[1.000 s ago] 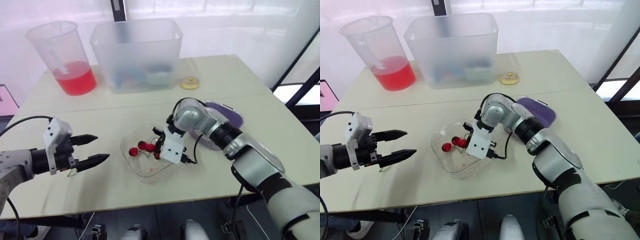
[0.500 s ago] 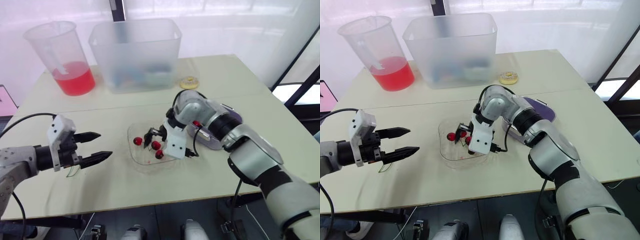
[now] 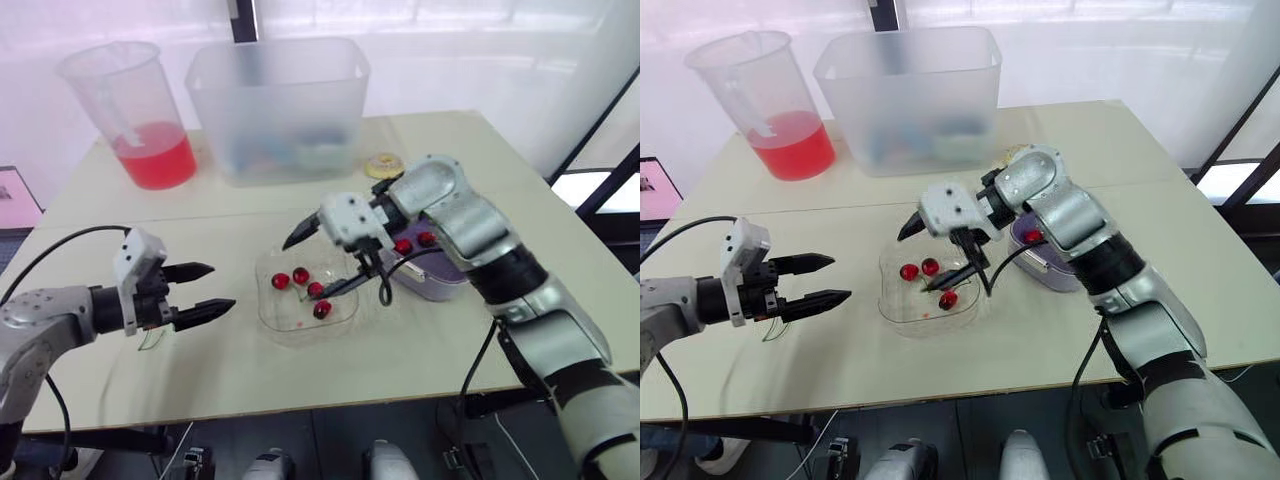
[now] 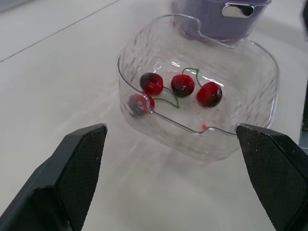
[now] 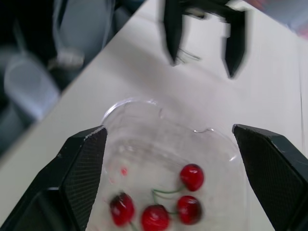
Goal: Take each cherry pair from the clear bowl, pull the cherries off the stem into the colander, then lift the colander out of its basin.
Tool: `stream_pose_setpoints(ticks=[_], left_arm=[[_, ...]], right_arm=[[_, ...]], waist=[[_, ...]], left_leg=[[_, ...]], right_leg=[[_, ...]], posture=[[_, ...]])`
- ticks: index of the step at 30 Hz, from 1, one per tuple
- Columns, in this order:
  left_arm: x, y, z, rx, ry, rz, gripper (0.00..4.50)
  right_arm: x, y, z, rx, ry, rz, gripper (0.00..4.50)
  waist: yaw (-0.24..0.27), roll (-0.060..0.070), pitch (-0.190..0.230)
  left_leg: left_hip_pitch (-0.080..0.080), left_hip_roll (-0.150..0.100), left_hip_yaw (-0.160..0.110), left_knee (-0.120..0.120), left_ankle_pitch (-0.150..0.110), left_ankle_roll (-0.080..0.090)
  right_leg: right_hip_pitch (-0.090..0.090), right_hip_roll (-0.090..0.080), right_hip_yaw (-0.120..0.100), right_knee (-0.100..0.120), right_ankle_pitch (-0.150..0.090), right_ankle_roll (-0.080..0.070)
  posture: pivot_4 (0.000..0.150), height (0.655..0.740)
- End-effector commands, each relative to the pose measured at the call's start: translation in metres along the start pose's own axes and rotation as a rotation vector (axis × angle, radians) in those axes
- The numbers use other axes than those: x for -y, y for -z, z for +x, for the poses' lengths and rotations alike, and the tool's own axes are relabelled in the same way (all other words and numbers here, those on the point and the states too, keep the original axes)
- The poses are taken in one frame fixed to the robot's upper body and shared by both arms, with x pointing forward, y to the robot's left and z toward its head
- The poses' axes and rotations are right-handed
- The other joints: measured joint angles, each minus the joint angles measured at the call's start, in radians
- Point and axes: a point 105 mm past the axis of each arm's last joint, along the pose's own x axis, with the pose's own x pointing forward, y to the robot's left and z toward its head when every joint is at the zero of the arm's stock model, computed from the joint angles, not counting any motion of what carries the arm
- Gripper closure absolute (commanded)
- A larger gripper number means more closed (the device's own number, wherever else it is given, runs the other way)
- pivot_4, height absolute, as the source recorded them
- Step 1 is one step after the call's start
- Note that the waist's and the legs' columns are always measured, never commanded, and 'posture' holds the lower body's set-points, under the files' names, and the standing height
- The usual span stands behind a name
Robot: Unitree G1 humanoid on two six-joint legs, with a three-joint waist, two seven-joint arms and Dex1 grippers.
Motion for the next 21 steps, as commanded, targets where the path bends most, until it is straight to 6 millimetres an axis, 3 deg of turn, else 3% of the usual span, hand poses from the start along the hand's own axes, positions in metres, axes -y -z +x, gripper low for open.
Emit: stream_pose_setpoints(ticks=[1,5,10,21], left_arm=[[0.000,-0.006,0.002,0.023,0.006,0.031,0.00],[0.001,-0.005,0.005,0.027,0.011,0.030,0.00],[0.003,-0.004,0.006,0.024,0.009,0.034,0.00],[0.007,-0.004,0.004,0.033,-0.011,0.038,0.00]], right_arm=[[0.006,-0.003,-0.009,-0.074,0.128,0.342,0.05],[0.013,0.015,-0.005,-0.221,0.232,0.542,0.05],[0.021,0.030,0.007,-0.308,0.317,0.614,0.05],[0.016,0.058,0.039,-0.439,0.358,0.510,0.05]], waist=[[0.001,0.000,0.000],[-0.002,0.000,0.000],[-0.005,0.000,0.000],[-0.006,0.000,0.000]], left_leg=[[0.000,0.000,0.000,0.000,0.000,0.000],[0.000,0.000,0.001,-0.001,0.000,0.000],[-0.001,0.000,0.002,-0.001,0.000,0.000],[-0.004,0.000,0.002,0.000,0.000,0.000]], right_leg=[[0.000,0.000,0.000,0.000,0.000,0.000],[-0.002,0.000,0.001,0.000,0.000,0.000],[-0.003,0.000,0.002,0.001,0.000,0.000],[-0.007,-0.001,0.002,0.002,0.000,0.000]], posture=[[0.150,0.7400],[0.150,0.7400],[0.150,0.7400],[0.150,0.7400]])
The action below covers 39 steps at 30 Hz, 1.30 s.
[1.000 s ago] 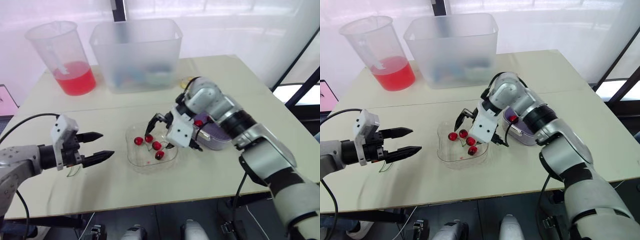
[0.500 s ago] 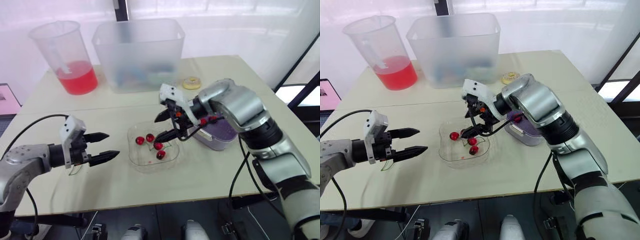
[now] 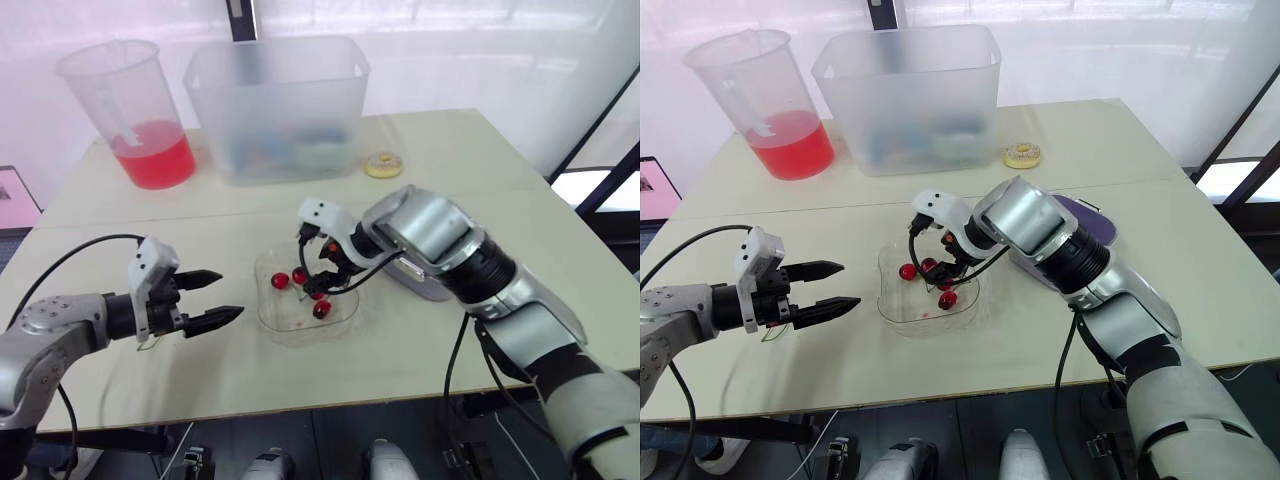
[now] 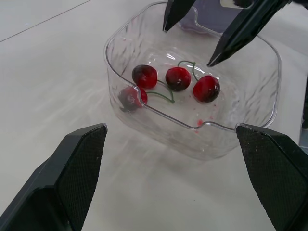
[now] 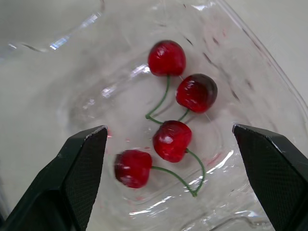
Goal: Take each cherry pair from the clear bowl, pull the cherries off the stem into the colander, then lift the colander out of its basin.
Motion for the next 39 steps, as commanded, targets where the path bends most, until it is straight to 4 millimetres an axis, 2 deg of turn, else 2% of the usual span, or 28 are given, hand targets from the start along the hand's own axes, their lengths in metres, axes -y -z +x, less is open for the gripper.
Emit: stream_pose_setpoints(ticks=[1,5,6,9,15,16,20,25,26,27,28,31,39], left_arm=[[0.002,-0.013,-0.005,0.039,-0.014,0.049,0.00],[0.002,-0.014,-0.005,0.039,-0.018,0.052,0.00],[0.001,-0.014,-0.006,0.038,-0.019,0.053,0.00],[0.001,-0.015,-0.006,0.039,-0.023,0.055,0.00],[0.002,-0.014,-0.007,0.040,-0.027,0.054,0.00],[0.002,-0.014,-0.007,0.041,-0.027,0.054,0.00],[0.001,-0.014,-0.006,0.043,-0.026,0.053,0.00],[0.001,-0.013,-0.006,0.043,-0.023,0.052,0.00],[0.001,-0.013,-0.005,0.043,-0.022,0.051,0.00],[0.001,-0.013,-0.005,0.044,-0.021,0.051,0.00],[0.001,-0.013,-0.004,0.045,-0.019,0.050,0.00],[0.001,-0.013,-0.003,0.048,-0.016,0.050,0.00],[0.003,-0.010,-0.001,0.052,-0.015,0.039,0.00]], right_arm=[[-0.004,-0.002,0.008,0.003,0.038,-0.102,0.05],[-0.005,0.001,0.019,-0.009,0.064,-0.159,0.05],[-0.005,0.001,0.020,-0.009,0.066,-0.170,0.30],[-0.007,-0.001,0.020,-0.006,0.060,-0.194,1.36],[-0.010,-0.002,0.021,-0.013,0.055,-0.250,4.29],[-0.011,-0.002,0.021,-0.015,0.050,-0.258,4.45],[-0.015,-0.004,0.018,-0.019,0.023,-0.300,4.45],[-0.022,-0.016,0.007,0.013,-0.016,-0.361,4.45],[-0.022,-0.020,0.003,0.019,-0.016,-0.356,3.88],[-0.021,-0.022,0.001,0.019,-0.014,-0.345,3.62],[-0.020,-0.023,0.000,0.015,-0.008,-0.339,3.17],[-0.011,-0.023,0.003,-0.010,0.036,-0.310,1.70],[-0.005,-0.012,0.019,-0.067,0.053,-0.267,1.70]], waist=[[-0.001,0.000,0.000],[-0.001,0.000,0.000],[-0.001,0.000,0.000],[0.000,0.000,0.000],[-0.001,0.000,0.000],[-0.001,0.000,0.000],[0.000,0.000,0.000],[-0.001,0.000,0.000],[-0.001,0.000,0.000],[-0.001,0.000,0.000],[-0.001,0.000,0.000],[-0.001,0.000,0.000],[-0.002,0.000,0.000]], left_leg=[[0.000,0.000,0.000,0.000,0.000,0.000],[0.000,0.000,0.000,0.000,0.000,0.000],[0.000,0.000,0.000,0.000,0.000,0.000],[0.000,0.000,0.000,0.000,0.000,0.000],[0.000,0.000,0.000,0.000,0.000,0.000],[0.000,0.000,0.000,0.000,0.000,0.000],[0.000,0.000,0.000,0.000,0.000,0.000],[0.000,0.000,0.000,0.000,0.000,0.000],[0.000,0.000,0.000,0.000,0.000,0.000],[0.000,0.000,0.000,0.000,0.000,0.000],[0.000,0.000,0.000,0.000,0.000,0.000],[0.000,0.000,0.000,0.000,0.000,0.000],[0.000,0.000,0.000,0.000,0.000,0.000]], right_leg=[[0.000,0.000,0.000,0.000,0.000,0.000],[0.000,0.000,0.000,0.000,0.000,0.000],[0.000,0.000,0.000,0.000,0.000,0.000],[0.000,0.000,0.000,0.000,0.000,0.000],[0.000,0.000,0.000,0.000,0.000,0.000],[0.000,0.000,0.000,0.000,0.000,0.000],[0.000,0.000,0.000,0.000,0.000,0.000],[-0.001,0.001,0.000,0.000,0.000,0.000],[-0.001,0.000,0.000,0.000,0.000,0.000],[-0.001,0.000,0.000,0.000,0.000,0.000],[-0.001,0.000,0.000,0.000,0.000,0.000],[0.000,0.001,0.000,0.000,0.000,0.000],[-0.001,0.000,0.000,0.000,0.000,0.000]], posture=[[0.150,0.7400],[0.150,0.7400],[0.150,0.7400],[0.150,0.7400],[0.150,0.7400],[0.150,0.7400],[0.150,0.7400],[0.150,0.7400],[0.150,0.7400],[0.150,0.7400],[0.150,0.7400],[0.150,0.7400],[0.150,0.7400]])
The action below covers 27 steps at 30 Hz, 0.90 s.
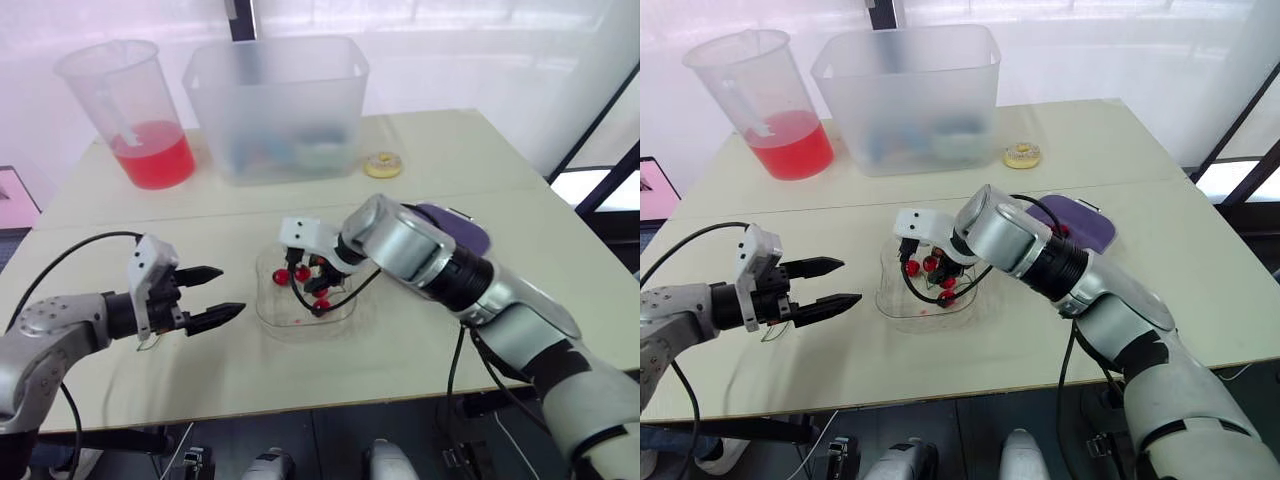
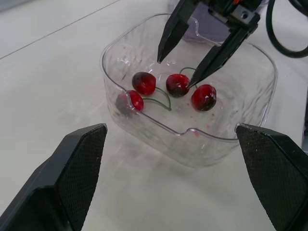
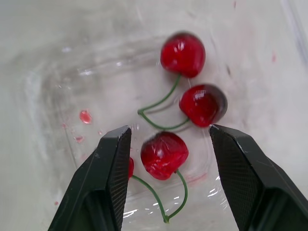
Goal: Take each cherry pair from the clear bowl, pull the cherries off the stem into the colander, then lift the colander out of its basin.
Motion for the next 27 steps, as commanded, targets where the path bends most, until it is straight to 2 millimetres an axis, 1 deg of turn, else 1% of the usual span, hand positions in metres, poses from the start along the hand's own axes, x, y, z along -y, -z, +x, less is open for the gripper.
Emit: stream_pose_setpoints(ticks=[1,9,16,21,24,26,27], left_arm=[[0.001,-0.006,-0.001,0.015,-0.006,0.031,0.00],[0.004,-0.010,-0.002,0.040,0.003,0.042,0.00],[0.007,-0.031,-0.005,0.151,0.032,0.034,0.00],[0.009,-0.030,-0.004,0.140,0.042,0.033,0.00],[0.009,-0.029,-0.004,0.138,0.038,0.035,0.00],[0.009,-0.028,-0.003,0.134,0.036,0.036,0.00],[0.009,-0.028,-0.003,0.133,0.035,0.036,0.00]], right_arm=[[-0.001,-0.006,0.002,0.005,0.020,-0.029,1.70],[-0.002,0.006,0.009,-0.051,0.019,-0.033,1.70],[0.000,0.013,0.013,-0.075,0.033,-0.054,1.70],[0.000,0.014,0.014,-0.077,0.032,-0.055,1.70],[-0.002,0.012,0.015,-0.068,0.032,-0.063,2.56],[-0.003,0.009,0.013,-0.055,0.024,-0.084,3.45],[-0.004,0.007,0.012,-0.049,0.019,-0.096,3.70]], waist=[[-0.001,0.000,0.000],[0.000,0.000,0.000],[0.000,0.000,0.000],[0.000,0.000,0.000],[0.000,0.000,0.000],[0.000,0.000,0.000],[0.000,0.000,0.000]], left_leg=[[0.000,0.000,0.000,0.000,0.000,0.000],[0.000,0.000,0.000,0.000,0.000,0.000],[0.000,0.000,0.000,0.000,0.000,0.000],[0.000,0.000,0.000,0.000,0.000,0.000],[0.000,0.000,0.000,0.000,0.000,0.000],[0.000,0.000,0.000,0.000,0.000,0.000],[0.000,0.000,0.000,0.000,0.000,0.000]], right_leg=[[0.000,0.000,0.000,0.000,0.000,0.000],[0.000,0.000,0.000,0.000,0.000,0.000],[0.000,0.000,0.000,0.000,0.000,0.000],[0.000,0.000,0.000,0.000,0.000,0.000],[0.000,0.000,0.000,0.000,0.000,0.000],[0.000,0.000,0.000,0.000,0.000,0.000],[0.000,0.000,0.000,0.000,0.000,0.000]], posture=[[0.150,0.7400],[0.150,0.7400],[0.150,0.7400],[0.150,0.7400],[0.150,0.7400],[0.150,0.7400],[0.150,0.7400]])
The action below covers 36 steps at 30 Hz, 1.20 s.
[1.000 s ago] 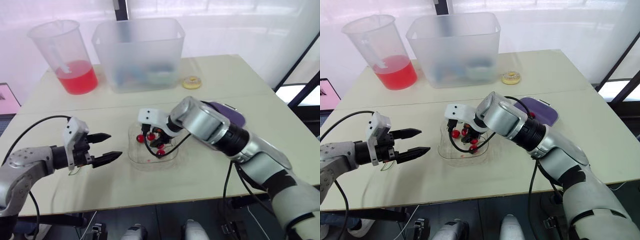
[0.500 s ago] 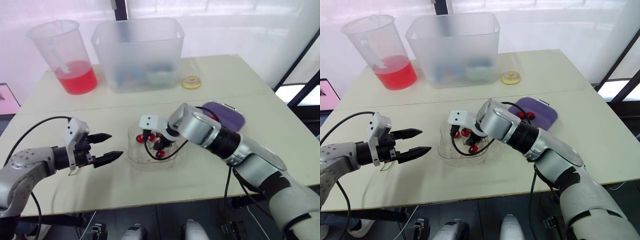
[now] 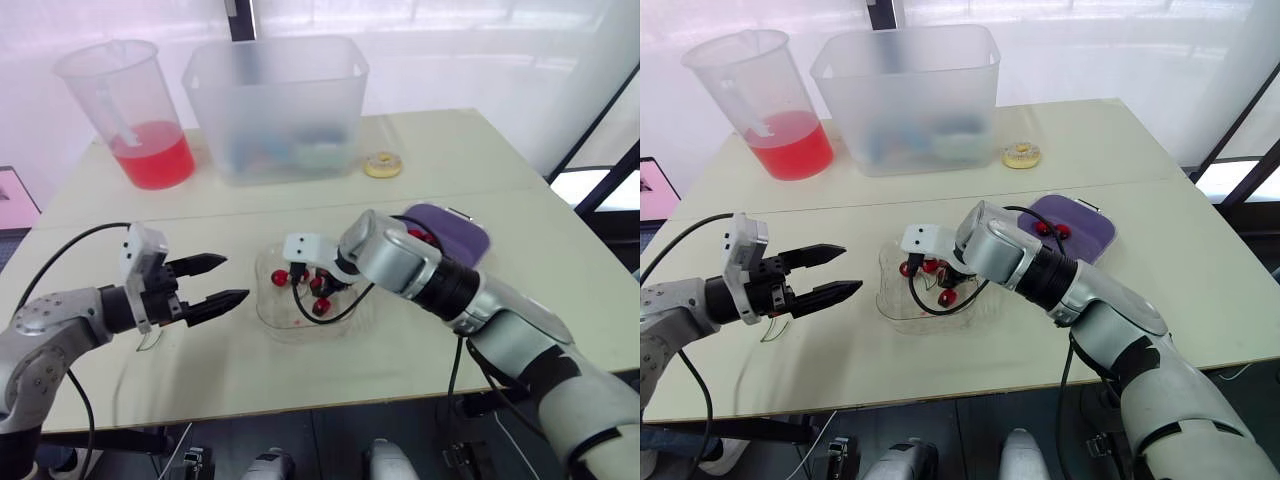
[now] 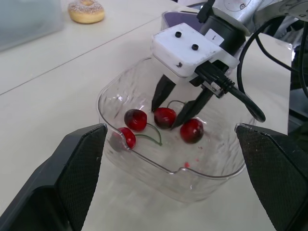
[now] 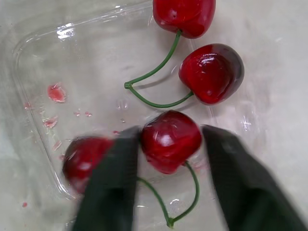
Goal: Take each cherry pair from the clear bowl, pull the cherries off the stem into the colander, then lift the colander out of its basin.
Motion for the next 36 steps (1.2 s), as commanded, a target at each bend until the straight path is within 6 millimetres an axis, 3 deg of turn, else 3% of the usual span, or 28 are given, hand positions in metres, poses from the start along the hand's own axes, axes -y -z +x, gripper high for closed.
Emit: stream_pose_setpoints(ticks=[1,8,11,16,18,25,32,36], left_arm=[[0.003,-0.007,-0.001,0.006,0.005,0.040,0.00],[0.003,-0.005,-0.001,0.000,-0.001,0.045,0.00],[0.003,-0.005,-0.001,-0.002,-0.003,0.047,0.00],[0.002,-0.006,-0.003,-0.007,-0.006,0.049,0.00],[0.002,-0.006,-0.003,-0.009,-0.008,0.049,0.00],[0.000,-0.006,-0.004,-0.018,-0.007,0.050,0.00],[-0.001,-0.005,-0.002,-0.024,0.001,0.052,0.00],[-0.001,-0.005,-0.002,-0.022,-0.004,0.054,0.00]], right_arm=[[-0.003,-0.012,-0.008,0.043,-0.003,-0.068,3.80],[-0.012,-0.036,-0.032,0.186,-0.032,-0.358,3.80],[-0.028,-0.057,-0.041,0.370,-0.073,-0.523,3.80],[-0.035,-0.080,-0.047,0.718,-0.056,-0.726,3.80],[-0.039,-0.076,-0.044,0.754,-0.103,-0.778,3.80],[-0.031,-0.035,-0.026,0.572,-0.160,-1.060,3.80],[-0.022,-0.026,-0.015,0.453,-0.146,-1.287,3.80],[-0.019,-0.031,-0.011,0.427,-0.152,-1.373,3.80]], waist=[[0.000,0.000,0.000],[0.000,0.000,0.000],[0.000,0.000,0.000],[-0.001,-0.001,-0.001],[0.002,-0.001,-0.001],[-0.002,-0.001,-0.001],[-0.013,-0.001,-0.001],[-0.022,-0.001,-0.001]], left_leg=[[0.000,0.000,0.000,0.000,0.000,0.000],[0.000,0.000,0.000,0.000,0.000,0.000],[0.000,0.000,0.000,0.000,0.000,0.000],[0.000,0.001,0.000,0.000,0.000,0.000],[0.000,0.001,0.000,0.000,0.000,0.000],[0.001,0.000,-0.001,0.001,0.000,0.000],[0.001,0.001,-0.001,0.000,0.000,0.000],[0.001,0.001,-0.001,-0.001,0.000,0.000]], right_leg=[[0.000,0.000,0.000,0.000,0.000,0.000],[0.000,0.000,0.000,0.000,0.000,0.000],[0.000,0.000,0.000,0.000,0.000,0.000],[0.000,0.001,-0.001,-0.001,0.000,0.000],[0.000,0.001,-0.001,-0.001,0.000,0.000],[0.002,0.001,-0.002,-0.001,0.000,0.000],[0.001,0.001,-0.002,-0.001,0.000,0.000],[0.001,0.002,-0.002,-0.001,0.000,0.000]], posture=[[0.150,0.7400],[0.150,0.7400],[0.150,0.7400],[0.150,0.7400],[0.150,0.7400],[0.150,0.7400],[0.150,0.7400],[0.150,0.7400]])
